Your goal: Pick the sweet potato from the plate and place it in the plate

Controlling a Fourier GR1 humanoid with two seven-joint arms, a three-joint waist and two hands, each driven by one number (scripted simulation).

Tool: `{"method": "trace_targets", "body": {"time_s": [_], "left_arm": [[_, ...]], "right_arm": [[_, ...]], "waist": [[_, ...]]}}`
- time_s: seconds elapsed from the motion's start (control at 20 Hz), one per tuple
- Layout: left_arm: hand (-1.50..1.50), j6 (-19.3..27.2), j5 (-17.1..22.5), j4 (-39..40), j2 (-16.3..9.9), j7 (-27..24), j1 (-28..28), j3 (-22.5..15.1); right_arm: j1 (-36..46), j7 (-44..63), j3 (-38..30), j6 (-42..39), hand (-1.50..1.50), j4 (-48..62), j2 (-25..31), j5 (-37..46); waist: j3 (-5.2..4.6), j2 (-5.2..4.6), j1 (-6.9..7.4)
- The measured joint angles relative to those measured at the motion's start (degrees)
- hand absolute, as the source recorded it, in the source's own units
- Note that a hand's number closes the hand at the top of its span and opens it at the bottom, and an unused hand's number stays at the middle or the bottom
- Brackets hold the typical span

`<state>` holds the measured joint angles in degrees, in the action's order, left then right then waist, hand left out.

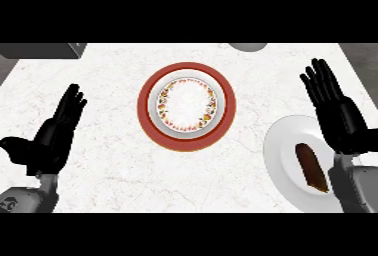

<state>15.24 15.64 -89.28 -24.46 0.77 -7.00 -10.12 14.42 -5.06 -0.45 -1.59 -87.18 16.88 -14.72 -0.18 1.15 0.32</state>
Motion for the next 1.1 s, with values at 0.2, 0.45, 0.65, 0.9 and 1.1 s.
{"method": "trace_targets", "body": {"time_s": [0.2, 0.45, 0.65, 0.9, 1.1], "left_arm": [[0.00, -0.83, -0.96, -1.71, -1.49, 0.87, -2.96, 0.41], [0.00, -2.66, -1.67, -2.55, -2.92, 0.96, -5.71, -0.21], [0.00, -3.63, -1.25, -2.49, -3.67, 1.32, -6.71, 0.52], [0.00, -5.84, -0.16, -2.48, -4.55, 1.81, -7.10, 2.42], [0.00, -7.56, -0.43, -1.57, -4.15, 2.35, -7.87, 3.85]], "right_arm": [[0.17, -1.05, 9.34, -2.24, 1.50, 1.15, -0.15, 8.44], [3.18, 2.34, 20.70, -3.87, 1.50, 3.37, 8.84, 27.01], [-1.56, 3.73, 27.27, 7.10, -1.50, 6.73, 7.65, 41.66], [-9.56, -5.56, 28.06, 20.56, -1.50, 9.39, 2.57, 45.53], [-12.49, -8.16, 28.04, 24.76, -1.50, 6.38, 1.41, 48.26]], "waist": [[0.09, -0.76, 0.64], [-0.92, -0.55, 1.50], [-0.27, -0.91, 0.34], [-0.51, -0.58, -0.55], [-0.17, -0.82, -0.65]]}}
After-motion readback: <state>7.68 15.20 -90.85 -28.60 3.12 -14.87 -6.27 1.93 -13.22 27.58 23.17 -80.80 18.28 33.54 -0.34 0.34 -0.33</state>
